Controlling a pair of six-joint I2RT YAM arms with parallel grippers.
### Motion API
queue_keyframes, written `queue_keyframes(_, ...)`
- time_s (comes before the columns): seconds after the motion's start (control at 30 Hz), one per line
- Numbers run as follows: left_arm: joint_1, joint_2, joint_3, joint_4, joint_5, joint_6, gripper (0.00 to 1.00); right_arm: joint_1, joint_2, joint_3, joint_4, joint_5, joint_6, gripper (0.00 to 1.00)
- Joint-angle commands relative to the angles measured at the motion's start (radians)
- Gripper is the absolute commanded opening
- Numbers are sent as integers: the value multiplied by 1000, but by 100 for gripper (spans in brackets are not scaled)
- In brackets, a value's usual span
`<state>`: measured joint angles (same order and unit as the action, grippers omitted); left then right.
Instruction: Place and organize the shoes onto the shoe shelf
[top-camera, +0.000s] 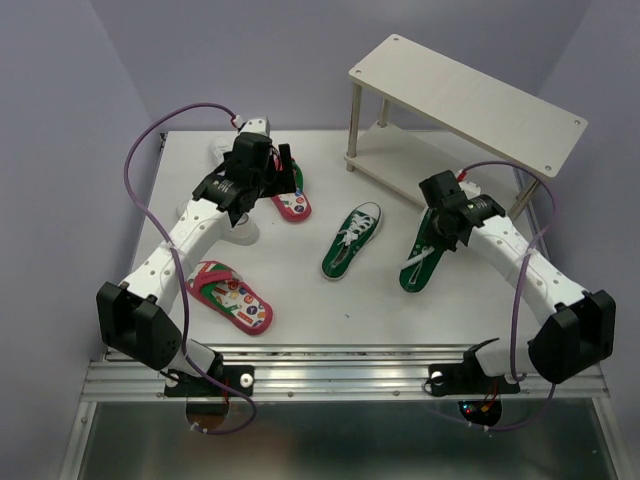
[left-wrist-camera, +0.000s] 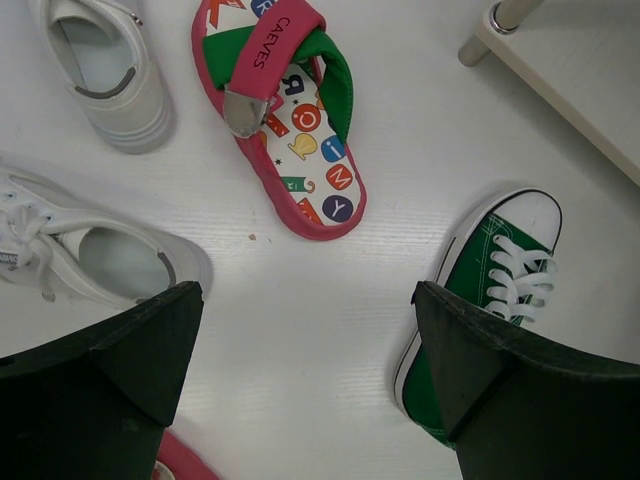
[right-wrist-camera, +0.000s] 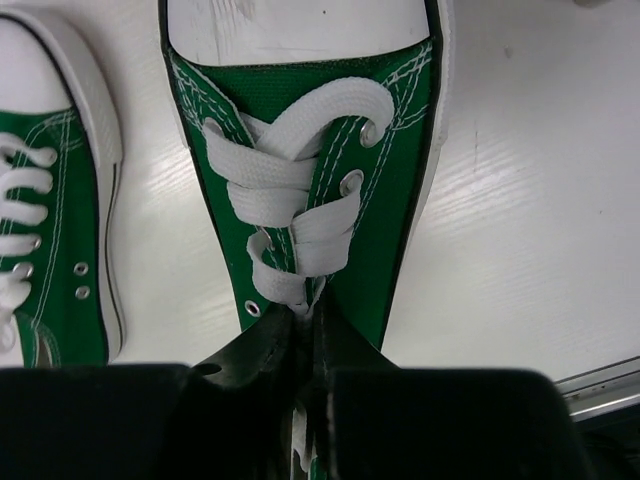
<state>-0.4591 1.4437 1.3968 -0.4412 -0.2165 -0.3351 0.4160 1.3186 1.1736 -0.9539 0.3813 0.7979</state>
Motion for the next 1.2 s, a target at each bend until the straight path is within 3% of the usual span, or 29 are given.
queue_keyframes(0.0,-9,-54,33,9,-6,-4,98,-81,51,104,98,73,-98,1)
queue_keyframes(0.23,-9,-95,22,9,48,-19,98,-193,117,123,217,73,-210,1)
queue_keyframes(0.47,-7,-124,7,-1,32,-16,98,-212,162,129,306,125,-264,1)
queue_keyframes(1.03,-9,-200,-84,1,25,-19,98,-212,7,-221,696,226,-276,1)
queue_keyframes(1.13,-9,-201,-88,-7,26,-10,98,-212,-1,-252,728,237,-267,29)
queue_keyframes(1.17,-7,-201,-88,-10,26,-4,98,-212,-1,-253,727,217,-264,47)
